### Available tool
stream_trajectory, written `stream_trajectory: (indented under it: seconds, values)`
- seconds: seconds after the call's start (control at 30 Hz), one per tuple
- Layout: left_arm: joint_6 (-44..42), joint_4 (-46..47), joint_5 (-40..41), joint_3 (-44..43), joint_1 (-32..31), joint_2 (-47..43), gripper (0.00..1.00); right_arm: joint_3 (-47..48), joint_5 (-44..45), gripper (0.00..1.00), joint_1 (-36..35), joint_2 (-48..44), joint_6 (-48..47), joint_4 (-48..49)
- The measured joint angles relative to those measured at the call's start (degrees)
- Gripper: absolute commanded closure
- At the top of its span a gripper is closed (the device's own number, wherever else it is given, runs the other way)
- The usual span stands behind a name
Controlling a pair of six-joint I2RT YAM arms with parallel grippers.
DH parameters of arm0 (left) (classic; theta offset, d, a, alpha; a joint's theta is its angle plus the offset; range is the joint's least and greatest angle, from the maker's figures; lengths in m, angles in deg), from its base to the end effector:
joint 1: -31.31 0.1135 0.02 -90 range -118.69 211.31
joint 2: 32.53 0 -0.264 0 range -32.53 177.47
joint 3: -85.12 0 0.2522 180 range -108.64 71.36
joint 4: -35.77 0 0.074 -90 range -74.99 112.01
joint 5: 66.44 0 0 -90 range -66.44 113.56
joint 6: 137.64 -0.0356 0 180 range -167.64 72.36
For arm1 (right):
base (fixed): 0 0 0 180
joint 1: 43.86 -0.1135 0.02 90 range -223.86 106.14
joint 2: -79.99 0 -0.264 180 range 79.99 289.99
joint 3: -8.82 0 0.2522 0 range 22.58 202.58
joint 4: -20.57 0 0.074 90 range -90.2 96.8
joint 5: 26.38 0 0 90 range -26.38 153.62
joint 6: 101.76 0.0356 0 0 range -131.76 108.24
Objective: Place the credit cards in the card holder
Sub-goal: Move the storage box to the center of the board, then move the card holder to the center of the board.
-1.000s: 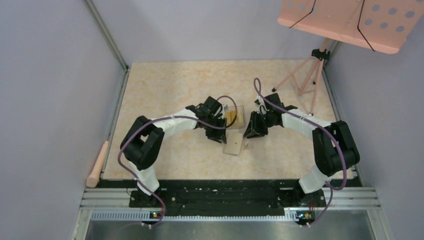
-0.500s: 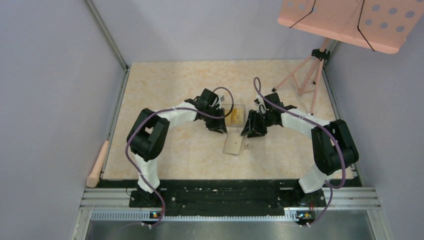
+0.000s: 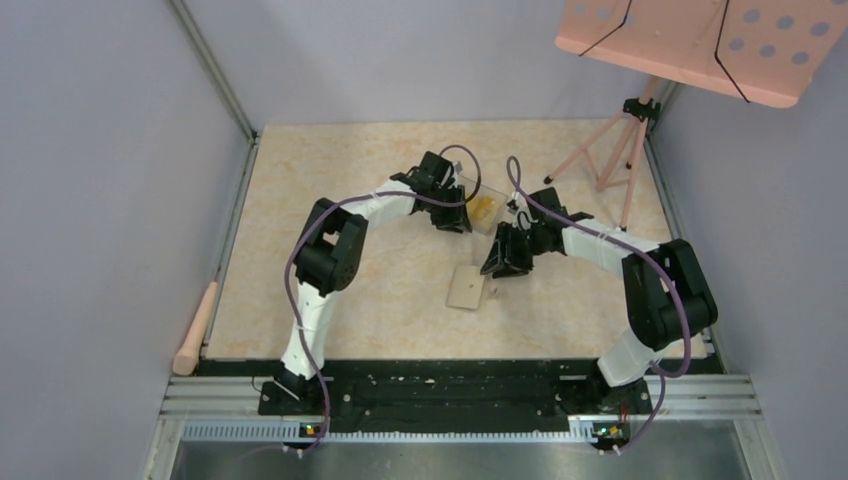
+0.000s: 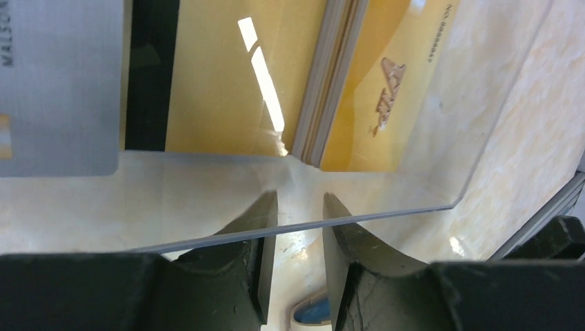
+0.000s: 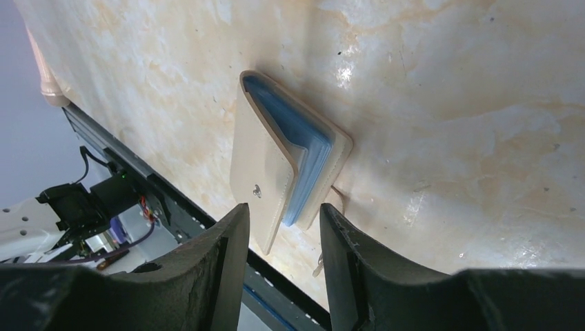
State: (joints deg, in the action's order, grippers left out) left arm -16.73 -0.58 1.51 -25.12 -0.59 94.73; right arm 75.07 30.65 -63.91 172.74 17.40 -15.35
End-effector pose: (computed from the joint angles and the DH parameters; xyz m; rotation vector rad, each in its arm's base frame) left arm 0.4045 -0.2675 0.1639 0.1938 2.6480 -0.8976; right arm 0.2812 0.1233 0.1726 0.0194 2.7712 1.0261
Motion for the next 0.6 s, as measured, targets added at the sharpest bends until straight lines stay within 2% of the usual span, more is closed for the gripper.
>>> stream_trajectory:
  seconds: [0.17, 0.33, 0.43, 0.6]
  values:
    - [0.33, -0.31, -0.07, 1.22, 0.17, 0.00, 0.60, -0.02, -1.60, 0.78, 0.00, 0.59, 0.24, 0.76]
    - [0.52, 0.68, -0.42, 13.09, 0.33, -8.50, 0.59, -0.72, -4.33, 0.96, 0.00, 3.61, 1.07, 3.06]
    - [0.68, 0.66, -0.37, 20.00, 0.33, -15.30, 0.59, -1.90, -5.49, 1.00, -0.20, 3.98, 1.68, 3.96]
    - [0.76, 1.09, 0.00, 29.40, 0.33, -26.16, 0.59, -2.25, -7.02, 1.00, -1.99, 4.39, 2.25, 5.38]
